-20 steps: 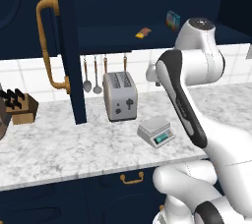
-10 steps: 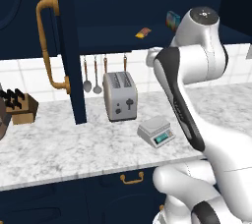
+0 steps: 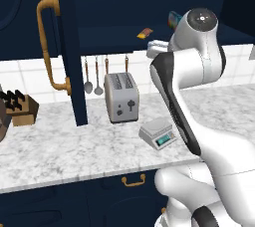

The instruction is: Pick the bar and place it on the digital scale for weighing, and close the cabinet.

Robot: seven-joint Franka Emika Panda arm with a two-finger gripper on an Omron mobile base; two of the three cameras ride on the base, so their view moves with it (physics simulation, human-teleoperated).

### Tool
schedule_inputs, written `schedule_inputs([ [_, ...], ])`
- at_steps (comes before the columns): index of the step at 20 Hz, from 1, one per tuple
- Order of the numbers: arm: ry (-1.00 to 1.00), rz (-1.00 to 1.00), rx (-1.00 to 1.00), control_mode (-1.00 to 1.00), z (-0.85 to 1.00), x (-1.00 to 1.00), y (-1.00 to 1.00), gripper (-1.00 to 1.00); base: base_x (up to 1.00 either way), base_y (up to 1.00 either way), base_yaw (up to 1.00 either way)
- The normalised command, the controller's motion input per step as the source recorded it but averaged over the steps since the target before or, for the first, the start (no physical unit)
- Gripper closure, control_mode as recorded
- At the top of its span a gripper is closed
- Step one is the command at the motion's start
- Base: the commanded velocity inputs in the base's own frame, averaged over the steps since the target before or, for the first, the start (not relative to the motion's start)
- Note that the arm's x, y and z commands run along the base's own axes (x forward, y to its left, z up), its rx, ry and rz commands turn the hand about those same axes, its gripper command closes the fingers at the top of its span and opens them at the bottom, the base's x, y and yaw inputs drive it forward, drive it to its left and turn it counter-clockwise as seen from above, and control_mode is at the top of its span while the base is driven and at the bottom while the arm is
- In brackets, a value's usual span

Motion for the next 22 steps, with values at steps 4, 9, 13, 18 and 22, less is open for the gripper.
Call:
schedule_inputs([
  [4,0.02,0.00,0.00,-1.00,0.59,0.22,0.00,-1.00,0.00,0.00,0.00],
  [9,0.00,0.00,0.00,-1.00,0.27,0.59,0.03,-1.00,0.00,0.00,0.00],
  [13,0.00,0.00,-0.02,-1.00,0.03,0.90,0.18,-1.00,0.00,0.00,0.00],
  [18,0.00,0.00,-0.08,-1.00,0.00,0.84,0.15,-1.00,0.00,0.00,0.00],
  [22,0.00,0.00,-0.05,-1.00,0.00,0.76,0.03,-1.00,0.00,0.00,0.00],
])
